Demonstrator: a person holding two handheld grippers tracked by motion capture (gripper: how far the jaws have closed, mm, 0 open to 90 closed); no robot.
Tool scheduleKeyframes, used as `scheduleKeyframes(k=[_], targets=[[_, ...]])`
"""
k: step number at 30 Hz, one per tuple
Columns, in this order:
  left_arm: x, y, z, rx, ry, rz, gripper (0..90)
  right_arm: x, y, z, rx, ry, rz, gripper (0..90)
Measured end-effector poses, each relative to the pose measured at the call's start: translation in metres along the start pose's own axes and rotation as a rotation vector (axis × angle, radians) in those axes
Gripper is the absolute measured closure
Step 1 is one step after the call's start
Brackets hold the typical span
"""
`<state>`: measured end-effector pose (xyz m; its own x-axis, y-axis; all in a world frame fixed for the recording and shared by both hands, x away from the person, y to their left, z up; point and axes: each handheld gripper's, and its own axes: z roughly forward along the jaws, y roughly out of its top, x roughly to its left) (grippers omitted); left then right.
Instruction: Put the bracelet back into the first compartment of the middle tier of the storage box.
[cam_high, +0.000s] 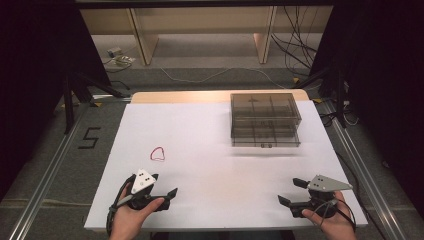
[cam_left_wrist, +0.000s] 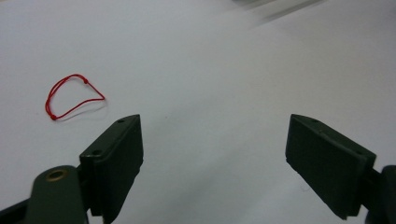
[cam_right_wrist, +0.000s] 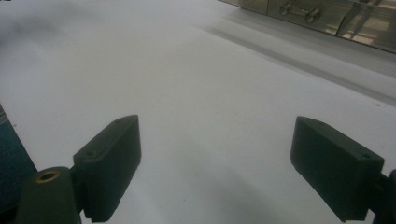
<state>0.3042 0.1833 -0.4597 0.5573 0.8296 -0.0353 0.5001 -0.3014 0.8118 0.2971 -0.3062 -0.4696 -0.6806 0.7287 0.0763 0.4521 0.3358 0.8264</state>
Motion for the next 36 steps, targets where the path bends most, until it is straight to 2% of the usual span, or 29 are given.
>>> scheduleKeyframes(k=[3,8,9,11,14,16,17,20,25,28,29,33,36], targets=[[0.002,0.001,0.004,0.009,0.007,0.000,19.4,0.000,0.000,0.000,-0.001,0.000,0.006,17.1],[0.007,0.009,0.014,0.010,0.050,-0.008,21.2,0.000,0.000,0.001,0.003,0.001,0.000,17.1],[0.009,0.011,0.015,0.008,0.060,-0.014,24.4,0.000,0.000,0.001,0.003,0.001,-0.001,17.1],[0.014,0.014,0.018,0.006,0.080,-0.027,26.1,0.000,0.000,0.001,0.004,0.002,-0.004,17.1],[0.025,0.019,0.025,0.022,0.131,-0.046,31.9,0.001,0.000,0.002,0.004,0.003,-0.007,17.1],[0.038,0.025,0.034,0.043,0.171,-0.053,38.4,0.001,0.000,0.002,0.004,0.004,-0.004,17.1],[0.038,0.025,0.034,0.043,0.171,-0.053,40.2,0.001,0.000,0.002,0.005,0.004,-0.005,17.1],[0.050,0.030,0.044,0.057,0.194,-0.057,45.1,0.000,0.000,0.002,0.005,0.005,-0.010,17.1],[0.063,0.039,0.061,0.071,0.203,-0.078,52.9,0.000,0.000,0.002,0.008,0.005,-0.005,17.1],[0.072,0.043,0.077,0.096,0.227,-0.098,57.9,0.000,0.000,0.002,0.009,0.005,-0.005,17.1],[0.072,0.043,0.077,0.096,0.227,-0.098,59.1,0.000,0.000,0.002,0.008,0.005,-0.005,17.1],[0.080,0.042,0.090,0.127,0.252,-0.130,61.5,0.000,0.000,0.002,0.009,0.005,-0.005,17.1],[0.084,0.043,0.096,0.132,0.257,-0.154,62.6,0.000,0.000,0.002,0.009,0.004,-0.005,17.2]])
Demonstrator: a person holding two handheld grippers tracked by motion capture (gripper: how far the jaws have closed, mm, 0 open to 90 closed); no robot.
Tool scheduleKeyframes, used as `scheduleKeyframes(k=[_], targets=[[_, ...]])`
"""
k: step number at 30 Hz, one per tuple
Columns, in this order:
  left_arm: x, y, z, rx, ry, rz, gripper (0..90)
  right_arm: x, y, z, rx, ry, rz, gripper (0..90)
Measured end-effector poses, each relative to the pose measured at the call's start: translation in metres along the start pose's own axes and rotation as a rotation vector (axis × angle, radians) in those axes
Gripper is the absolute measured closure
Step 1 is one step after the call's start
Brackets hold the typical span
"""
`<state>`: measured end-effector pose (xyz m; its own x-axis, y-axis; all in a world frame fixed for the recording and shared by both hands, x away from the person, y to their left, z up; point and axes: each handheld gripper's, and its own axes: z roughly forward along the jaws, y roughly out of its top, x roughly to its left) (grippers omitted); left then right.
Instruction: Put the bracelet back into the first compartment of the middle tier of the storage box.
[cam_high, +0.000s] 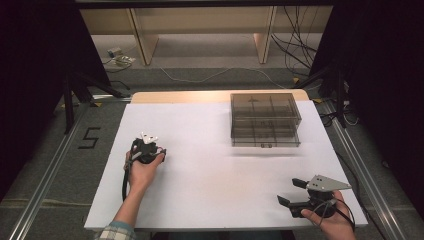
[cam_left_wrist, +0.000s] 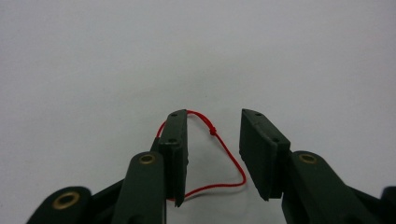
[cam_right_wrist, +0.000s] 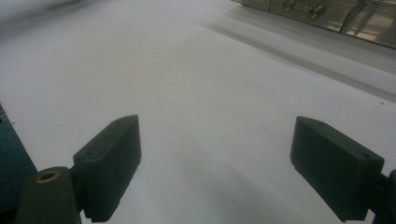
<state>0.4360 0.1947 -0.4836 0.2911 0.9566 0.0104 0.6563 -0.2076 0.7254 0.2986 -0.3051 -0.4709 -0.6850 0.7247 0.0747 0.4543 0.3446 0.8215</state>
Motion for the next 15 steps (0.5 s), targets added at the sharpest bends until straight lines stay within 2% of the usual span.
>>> scheduleKeyframes(k=[7,15], targets=[[0.005,0.000,0.009,0.015,-0.013,-0.041,66.3,0.000,0.000,0.000,0.000,0.000,0.001,17.2],[0.005,-0.001,0.013,0.034,-0.010,-0.045,70.1,0.000,0.000,0.000,0.004,0.001,0.003,17.2]])
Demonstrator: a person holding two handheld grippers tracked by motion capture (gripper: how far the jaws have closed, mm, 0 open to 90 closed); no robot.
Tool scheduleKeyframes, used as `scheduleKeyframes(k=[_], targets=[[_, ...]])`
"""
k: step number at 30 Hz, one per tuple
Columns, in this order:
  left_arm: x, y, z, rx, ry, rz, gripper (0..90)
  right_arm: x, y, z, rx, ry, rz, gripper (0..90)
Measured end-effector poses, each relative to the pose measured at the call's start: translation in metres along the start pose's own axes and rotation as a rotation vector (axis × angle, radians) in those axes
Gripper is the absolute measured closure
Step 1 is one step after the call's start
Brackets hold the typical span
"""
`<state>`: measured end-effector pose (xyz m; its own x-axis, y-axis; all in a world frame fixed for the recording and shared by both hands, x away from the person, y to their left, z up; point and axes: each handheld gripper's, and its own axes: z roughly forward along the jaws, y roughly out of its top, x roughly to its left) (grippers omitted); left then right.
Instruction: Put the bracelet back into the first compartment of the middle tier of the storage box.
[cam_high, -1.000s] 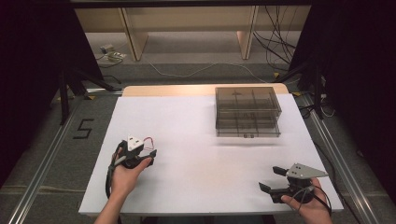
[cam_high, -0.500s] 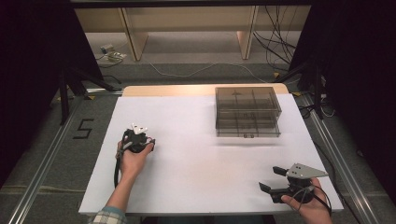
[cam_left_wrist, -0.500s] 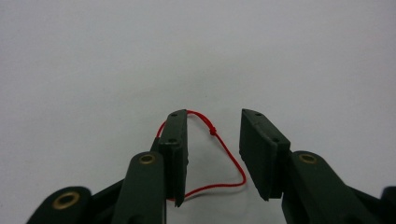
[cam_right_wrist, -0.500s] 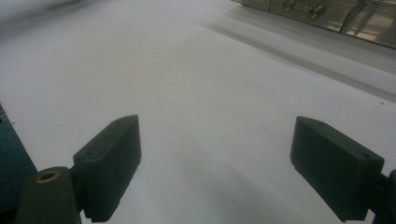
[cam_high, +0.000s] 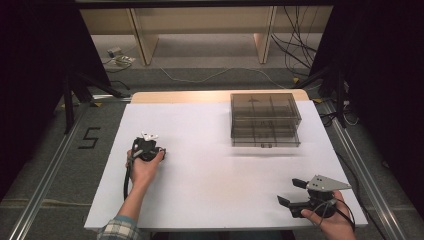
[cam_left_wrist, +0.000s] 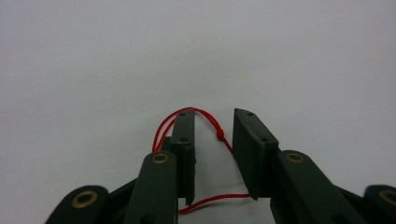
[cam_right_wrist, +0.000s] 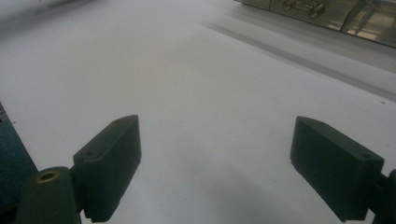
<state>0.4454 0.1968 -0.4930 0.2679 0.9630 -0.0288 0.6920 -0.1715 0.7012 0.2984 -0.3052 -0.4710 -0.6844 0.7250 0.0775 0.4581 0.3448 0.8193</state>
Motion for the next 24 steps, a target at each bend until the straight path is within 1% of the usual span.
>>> scheduleKeyframes(k=[4,6,7,9,10,11,12,13,15,19,22,24], targets=[[0.0001,-0.0001,0.0002,-0.002,0.005,-0.004,73.8,0.0000,-0.0002,0.0005,-0.004,0.003,0.002,17.1],[0.0004,-0.0001,0.0003,-0.002,0.007,-0.008,78.4,0.0001,0.0000,0.0001,0.001,0.001,0.001,17.2],[0.0003,-0.0001,0.0004,-0.003,0.006,-0.009,78.4,0.0001,0.0000,0.0001,0.001,0.001,0.001,17.2],[0.0000,-0.0001,0.0005,-0.003,0.000,-0.003,82.7,-0.0001,-0.0002,0.0006,-0.002,0.003,0.001,17.2],[-0.0001,-0.0001,0.0005,-0.003,-0.002,0.001,82.7,-0.0001,-0.0002,0.0006,-0.002,0.003,0.001,17.2],[-0.0003,-0.0001,0.0006,-0.004,-0.006,0.005,85.7,-0.0002,-0.0002,0.0007,-0.002,0.003,0.001,17.1],[-0.0006,-0.0002,0.0006,-0.004,-0.008,0.010,85.7,-0.0002,-0.0002,0.0007,-0.002,0.003,0.001,17.1],[-0.0009,-0.0002,0.0007,-0.005,-0.010,0.014,88.4,-0.0001,-0.0003,0.0008,-0.003,0.003,0.001,17.2],[-0.0014,-0.0001,0.0006,-0.002,-0.010,0.023,88.8,-0.0001,-0.0003,0.0008,-0.003,0.003,0.001,17.2],[-0.0011,-0.0003,-0.0001,-0.003,-0.015,0.023,89.5,-0.0002,-0.0004,0.0009,-0.002,0.002,0.000,17.4],[-0.0023,0.0006,-0.0020,-0.020,-0.019,0.025,89.6,0.0000,-0.0003,0.0008,-0.002,0.003,0.000,17.4],[-0.0037,0.0018,-0.0044,-0.033,-0.024,0.036,89.6,0.0001,-0.0003,0.0008,-0.002,0.003,0.000,17.4]])
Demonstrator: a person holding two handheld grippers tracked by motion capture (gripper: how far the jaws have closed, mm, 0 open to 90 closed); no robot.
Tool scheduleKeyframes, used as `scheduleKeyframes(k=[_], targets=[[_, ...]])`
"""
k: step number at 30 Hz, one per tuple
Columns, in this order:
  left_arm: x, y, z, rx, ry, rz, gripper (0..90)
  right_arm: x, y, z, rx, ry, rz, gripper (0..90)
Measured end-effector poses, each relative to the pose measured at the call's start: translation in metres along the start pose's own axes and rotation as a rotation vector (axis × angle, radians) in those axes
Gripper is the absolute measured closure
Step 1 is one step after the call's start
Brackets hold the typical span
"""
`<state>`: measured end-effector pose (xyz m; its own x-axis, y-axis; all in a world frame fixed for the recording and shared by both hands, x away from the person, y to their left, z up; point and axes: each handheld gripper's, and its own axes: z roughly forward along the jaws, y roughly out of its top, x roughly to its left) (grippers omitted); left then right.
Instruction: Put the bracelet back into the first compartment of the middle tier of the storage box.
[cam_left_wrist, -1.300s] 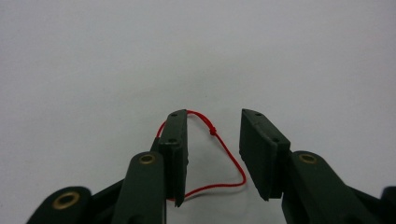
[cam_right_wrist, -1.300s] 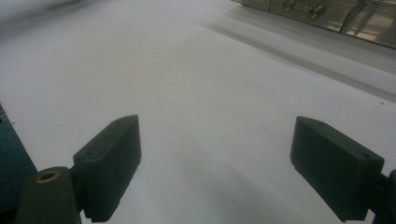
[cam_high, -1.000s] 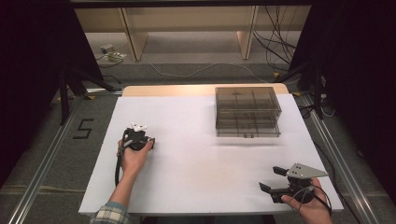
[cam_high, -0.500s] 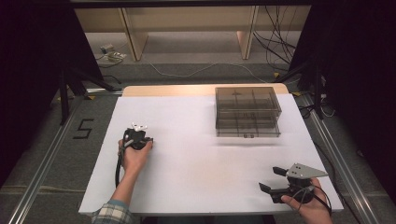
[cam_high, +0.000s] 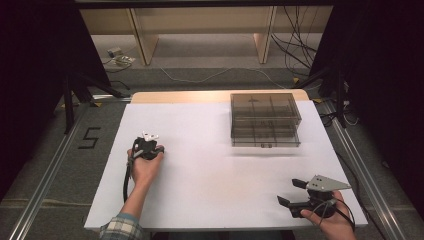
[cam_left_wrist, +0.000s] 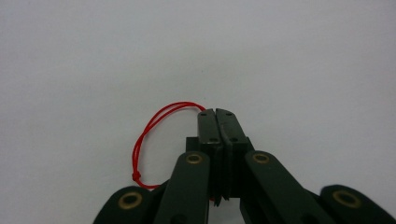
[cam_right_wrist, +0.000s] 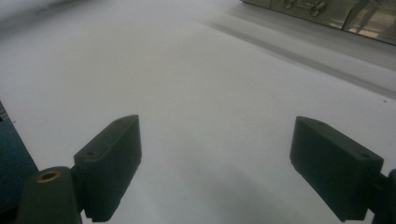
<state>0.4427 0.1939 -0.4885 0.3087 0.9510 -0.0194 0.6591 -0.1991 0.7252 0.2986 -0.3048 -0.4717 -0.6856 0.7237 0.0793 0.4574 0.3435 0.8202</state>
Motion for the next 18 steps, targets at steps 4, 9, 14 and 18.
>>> scheduleKeyframes(k=[4,9,14,18], targets=[[-0.003,0.001,-0.003,-0.018,-0.010,0.008,89.7,0.000,0.000,0.000,0.000,0.000,-0.003,17.5],[-0.008,0.004,-0.008,-0.045,-0.026,0.018,89.7,0.000,0.000,0.000,0.000,0.000,-0.002,17.5],[-0.012,0.008,-0.012,-0.068,-0.036,0.040,89.7,0.000,0.000,0.000,0.001,0.000,-0.001,17.5],[-0.016,0.010,-0.015,-0.083,-0.044,0.049,89.7,0.000,0.000,0.000,0.002,0.000,-0.001,17.5]])
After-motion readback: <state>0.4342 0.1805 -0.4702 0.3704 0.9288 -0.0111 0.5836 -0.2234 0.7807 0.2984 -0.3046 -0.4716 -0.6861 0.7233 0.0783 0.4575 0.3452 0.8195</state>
